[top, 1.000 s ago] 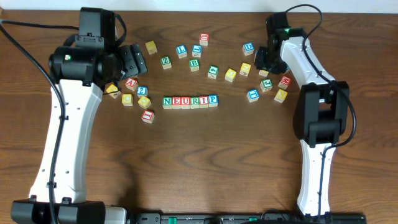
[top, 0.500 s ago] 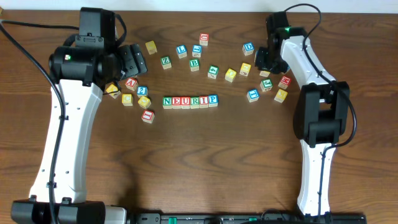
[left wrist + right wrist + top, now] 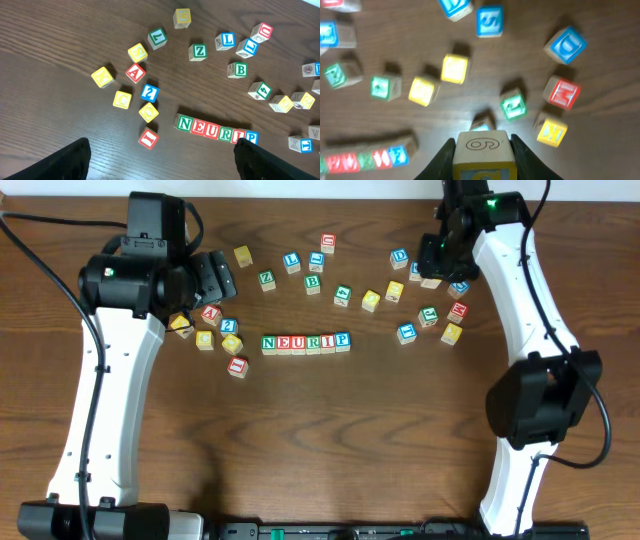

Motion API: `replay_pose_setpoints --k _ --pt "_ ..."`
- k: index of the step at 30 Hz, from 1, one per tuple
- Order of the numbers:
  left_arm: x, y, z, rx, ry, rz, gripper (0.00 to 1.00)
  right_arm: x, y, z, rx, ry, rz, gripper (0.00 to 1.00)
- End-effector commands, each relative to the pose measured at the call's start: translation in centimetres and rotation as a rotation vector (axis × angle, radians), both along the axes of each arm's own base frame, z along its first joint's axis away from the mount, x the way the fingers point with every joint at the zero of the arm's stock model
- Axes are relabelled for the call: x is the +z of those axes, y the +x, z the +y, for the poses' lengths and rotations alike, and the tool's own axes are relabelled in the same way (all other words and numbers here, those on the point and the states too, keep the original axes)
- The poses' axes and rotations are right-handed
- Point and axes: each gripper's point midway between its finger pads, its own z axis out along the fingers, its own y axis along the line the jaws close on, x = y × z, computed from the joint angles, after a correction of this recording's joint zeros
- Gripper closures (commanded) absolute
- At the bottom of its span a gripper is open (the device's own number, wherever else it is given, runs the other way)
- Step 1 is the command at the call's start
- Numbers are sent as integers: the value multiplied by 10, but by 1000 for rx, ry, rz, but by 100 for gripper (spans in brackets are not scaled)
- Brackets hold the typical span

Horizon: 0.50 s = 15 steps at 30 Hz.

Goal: Spell out NEURIPS
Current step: 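Carry the S block and lower it right of the P block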

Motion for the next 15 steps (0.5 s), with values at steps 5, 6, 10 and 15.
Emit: replay_pose_setpoints --k 5,6,10,15 --pt "-4 2 2 -12 17 8 10 -35 -36 38 111 -18 142 72" --pt "-4 2 2 -12 17 7 10 -42 -41 43 123 -21 155 72" --pt "-4 3 2 -12 17 6 9 -68 -55 60 170 -33 189 72" --pt "-4 3 2 -12 16 6 10 -93 -64 83 225 -41 180 73"
